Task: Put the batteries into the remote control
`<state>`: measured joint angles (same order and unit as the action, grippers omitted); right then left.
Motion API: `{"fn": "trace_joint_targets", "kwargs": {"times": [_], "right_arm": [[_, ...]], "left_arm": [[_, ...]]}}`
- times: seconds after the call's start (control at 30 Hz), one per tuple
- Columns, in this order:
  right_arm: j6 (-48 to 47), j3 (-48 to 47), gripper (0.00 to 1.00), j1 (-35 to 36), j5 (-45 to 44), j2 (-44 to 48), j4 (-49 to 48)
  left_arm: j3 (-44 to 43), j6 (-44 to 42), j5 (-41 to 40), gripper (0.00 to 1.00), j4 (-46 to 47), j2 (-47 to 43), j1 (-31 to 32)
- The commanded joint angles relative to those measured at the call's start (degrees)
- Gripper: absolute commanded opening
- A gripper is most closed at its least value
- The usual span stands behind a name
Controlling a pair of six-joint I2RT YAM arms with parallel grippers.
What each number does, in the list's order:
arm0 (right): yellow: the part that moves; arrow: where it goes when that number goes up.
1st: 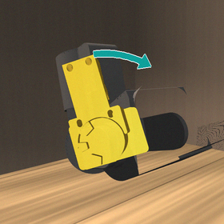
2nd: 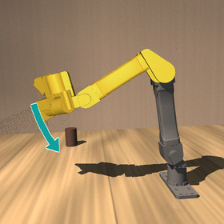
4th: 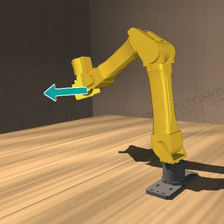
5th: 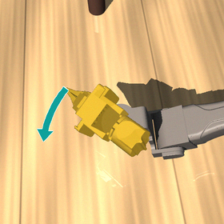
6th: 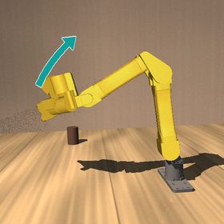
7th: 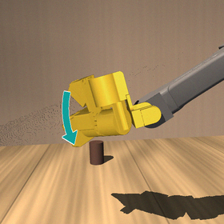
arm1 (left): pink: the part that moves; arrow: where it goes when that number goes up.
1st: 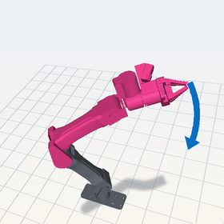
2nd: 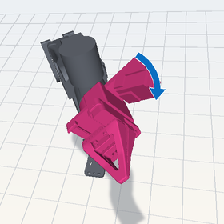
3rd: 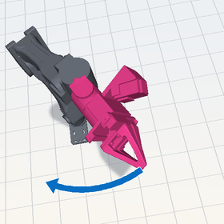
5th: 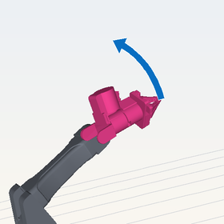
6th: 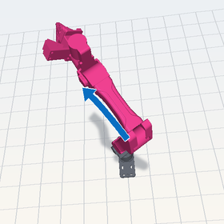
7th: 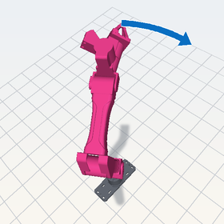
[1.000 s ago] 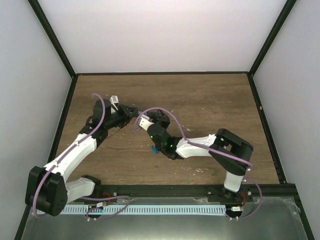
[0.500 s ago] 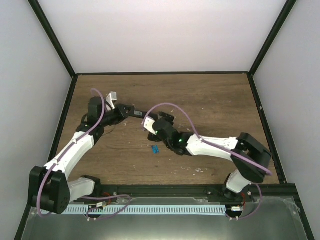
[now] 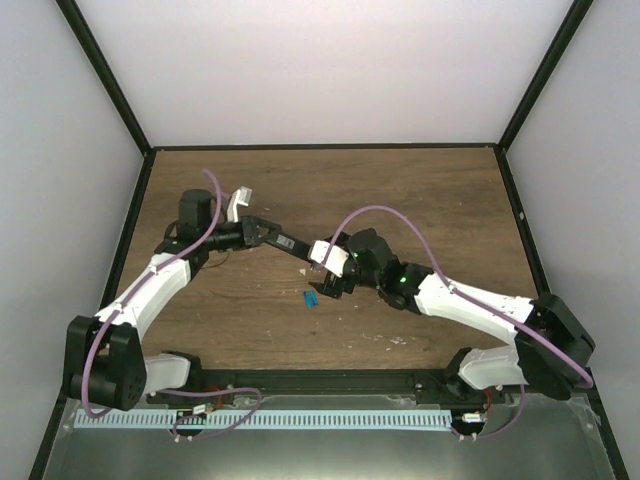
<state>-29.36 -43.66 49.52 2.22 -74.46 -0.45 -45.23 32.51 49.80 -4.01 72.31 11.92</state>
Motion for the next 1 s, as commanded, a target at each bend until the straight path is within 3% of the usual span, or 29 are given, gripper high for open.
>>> {"fn": "trace_joint_targets", "kwargs": {"times": [0.0,0.27,0.63,0.97], "right_arm": [[-1.8,-0.3,0.96,-0.1,6.4,-0.3,2.2],[-2.3,-2.2,0.78,-0.3,6.6,-2.4,3.0],[-2.8,-2.6,0.38,-0.4,5.5,-2.3,4.1],[-3.5,-3.7,0.29,-0.3,6.1,-3.8,6.9]], "left_arm": [[-2.0,-4.6,6.2,0.07,-2.5,0.3,-0.1],[-0.8,-6.2,8.8,0.06,-3.9,-1.3,-0.1],[0.7,-7.6,11.4,0.03,-3.8,-3.5,-0.2],[0.2,-8.4,11.6,0.02,-4.4,-3.2,-0.2]]}}
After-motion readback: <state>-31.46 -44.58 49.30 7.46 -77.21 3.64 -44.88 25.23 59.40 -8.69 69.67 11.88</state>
